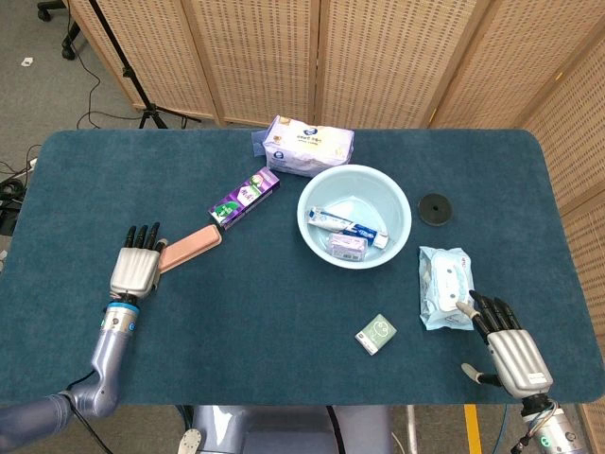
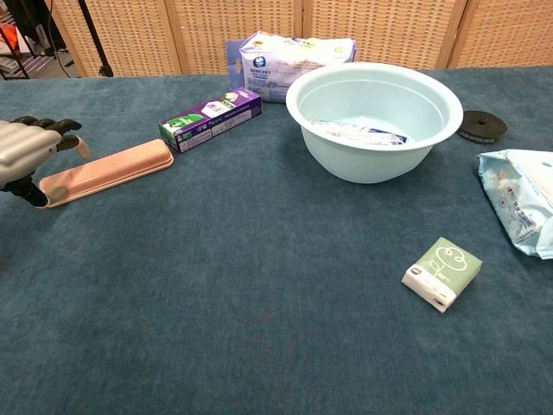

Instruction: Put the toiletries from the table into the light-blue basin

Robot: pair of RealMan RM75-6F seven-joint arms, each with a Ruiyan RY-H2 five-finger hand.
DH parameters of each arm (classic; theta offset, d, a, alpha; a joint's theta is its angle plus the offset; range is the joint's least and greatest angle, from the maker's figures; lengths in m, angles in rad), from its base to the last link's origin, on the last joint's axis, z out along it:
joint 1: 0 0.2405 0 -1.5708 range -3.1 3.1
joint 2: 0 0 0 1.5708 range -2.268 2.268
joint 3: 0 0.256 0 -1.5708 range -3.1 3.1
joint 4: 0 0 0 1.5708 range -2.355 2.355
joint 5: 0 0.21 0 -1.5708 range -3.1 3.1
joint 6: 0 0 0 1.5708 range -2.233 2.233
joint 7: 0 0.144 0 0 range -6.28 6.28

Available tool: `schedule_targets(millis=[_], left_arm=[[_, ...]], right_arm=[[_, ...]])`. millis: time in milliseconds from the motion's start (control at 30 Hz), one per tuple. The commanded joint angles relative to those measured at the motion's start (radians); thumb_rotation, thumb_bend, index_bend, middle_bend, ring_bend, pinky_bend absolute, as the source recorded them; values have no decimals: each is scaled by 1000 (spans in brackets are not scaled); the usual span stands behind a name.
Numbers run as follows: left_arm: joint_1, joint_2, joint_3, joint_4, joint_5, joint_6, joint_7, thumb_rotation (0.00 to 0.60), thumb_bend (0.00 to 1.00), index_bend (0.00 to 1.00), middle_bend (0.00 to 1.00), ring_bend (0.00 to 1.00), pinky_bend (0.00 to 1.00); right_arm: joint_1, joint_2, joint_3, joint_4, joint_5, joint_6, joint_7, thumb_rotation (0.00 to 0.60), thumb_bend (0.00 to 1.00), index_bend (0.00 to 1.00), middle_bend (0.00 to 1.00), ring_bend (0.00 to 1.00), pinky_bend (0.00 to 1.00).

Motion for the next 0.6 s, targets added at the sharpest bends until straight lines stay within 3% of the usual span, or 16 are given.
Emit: schedule_targets(millis=[33,300,400,600], left_arm=[[6,10,-2,8,2,3,0,600,266,250,0,0,0],[19,50,-47,19,-20,28,-5,600,265,250,0,0,0],[19,71,-88,-50,-51,52,6,600,262,250,0,0,0],[-11,109,-154,-228,-222,57,169,600,254,250,0,0,0]], right_arm=[[0,0,0,0,0,0,-1,600,208,124,0,0,0],[1,-4,-1,0,0,-4,-7,600,209,124,0,0,0],[2,-7,-3,0,-2,-7,-9,600,209,123,0,0,0],[2,-5,-4,-2,-7,-4,-1,600,208,124,0,0,0]])
